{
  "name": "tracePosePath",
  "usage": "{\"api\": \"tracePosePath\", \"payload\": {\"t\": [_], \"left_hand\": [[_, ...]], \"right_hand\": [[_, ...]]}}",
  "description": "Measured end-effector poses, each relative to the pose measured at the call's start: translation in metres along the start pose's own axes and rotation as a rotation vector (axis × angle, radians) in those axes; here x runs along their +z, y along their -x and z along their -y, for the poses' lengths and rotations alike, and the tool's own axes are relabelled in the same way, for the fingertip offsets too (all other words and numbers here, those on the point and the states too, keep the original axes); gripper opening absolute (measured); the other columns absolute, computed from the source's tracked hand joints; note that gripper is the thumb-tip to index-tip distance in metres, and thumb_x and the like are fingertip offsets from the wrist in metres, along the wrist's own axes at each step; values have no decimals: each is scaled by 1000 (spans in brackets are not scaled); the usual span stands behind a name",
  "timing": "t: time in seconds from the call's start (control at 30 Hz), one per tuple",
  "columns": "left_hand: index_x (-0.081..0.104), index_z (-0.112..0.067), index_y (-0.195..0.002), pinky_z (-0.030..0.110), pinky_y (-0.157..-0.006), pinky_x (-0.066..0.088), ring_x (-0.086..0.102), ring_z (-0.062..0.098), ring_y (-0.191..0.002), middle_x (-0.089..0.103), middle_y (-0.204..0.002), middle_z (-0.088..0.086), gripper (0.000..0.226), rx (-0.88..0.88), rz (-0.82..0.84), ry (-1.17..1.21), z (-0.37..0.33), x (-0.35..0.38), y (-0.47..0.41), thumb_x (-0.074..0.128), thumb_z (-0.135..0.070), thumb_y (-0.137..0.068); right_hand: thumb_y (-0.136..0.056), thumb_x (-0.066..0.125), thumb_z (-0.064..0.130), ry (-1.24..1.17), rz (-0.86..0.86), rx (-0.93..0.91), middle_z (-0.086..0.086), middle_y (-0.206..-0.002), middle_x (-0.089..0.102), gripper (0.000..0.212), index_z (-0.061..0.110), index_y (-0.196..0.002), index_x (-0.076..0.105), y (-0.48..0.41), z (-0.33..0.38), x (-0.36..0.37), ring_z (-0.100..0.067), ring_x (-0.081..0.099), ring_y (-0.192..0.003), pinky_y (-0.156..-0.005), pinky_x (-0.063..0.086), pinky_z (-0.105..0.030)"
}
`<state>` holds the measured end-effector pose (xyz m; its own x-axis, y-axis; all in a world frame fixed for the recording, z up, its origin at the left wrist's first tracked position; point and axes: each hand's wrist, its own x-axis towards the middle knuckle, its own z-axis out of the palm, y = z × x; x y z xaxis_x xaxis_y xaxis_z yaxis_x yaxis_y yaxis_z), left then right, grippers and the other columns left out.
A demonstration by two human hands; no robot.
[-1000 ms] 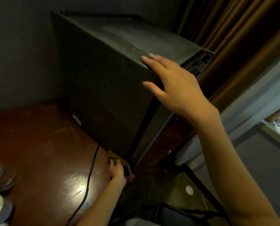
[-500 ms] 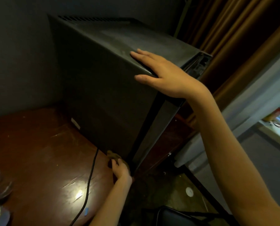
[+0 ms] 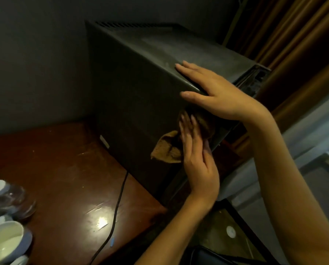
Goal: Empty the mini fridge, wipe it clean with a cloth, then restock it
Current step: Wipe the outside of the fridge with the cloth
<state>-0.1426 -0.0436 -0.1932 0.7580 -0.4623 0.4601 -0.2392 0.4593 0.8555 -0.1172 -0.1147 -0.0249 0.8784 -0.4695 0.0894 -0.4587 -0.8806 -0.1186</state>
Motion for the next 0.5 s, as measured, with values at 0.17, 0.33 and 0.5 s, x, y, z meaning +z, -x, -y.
{"api": "tracePosePath", "payload": {"t": [0.17, 0.33, 0.5], "left_hand": [[58, 0, -113, 33, -103, 36, 54, 13, -104, 56, -117, 13, 22, -374, -277, -44, 60, -18, 14, 41, -5, -100], [43, 3, -136, 13, -83, 36, 49, 33, -122, 50, -132, 20, 35, -996, -515, 92, 151, -67, 14, 33, -10, -105], [33, -15, -147, 43, -102, 37, 42, 37, -131, 38, -148, 14, 43, -1290, -352, 95, 199, -91, 39, 32, -28, -105]], "right_hand": [[-99, 47, 40, -7, -17, -17, 2, -162, 13, 63, 28, -154, 17, 0, -2, 1, -10, 10, -148, -114, 9, -22], [-98, 45, 48, 8, -11, -22, 5, -161, 13, 64, 30, -154, 16, -4, -5, 2, -8, 10, -147, -113, 9, -22], [-90, 38, 57, 5, -8, -32, 8, -161, 15, 70, 33, -153, 18, -5, -8, 2, -6, 11, -146, -113, 10, -25]]}}
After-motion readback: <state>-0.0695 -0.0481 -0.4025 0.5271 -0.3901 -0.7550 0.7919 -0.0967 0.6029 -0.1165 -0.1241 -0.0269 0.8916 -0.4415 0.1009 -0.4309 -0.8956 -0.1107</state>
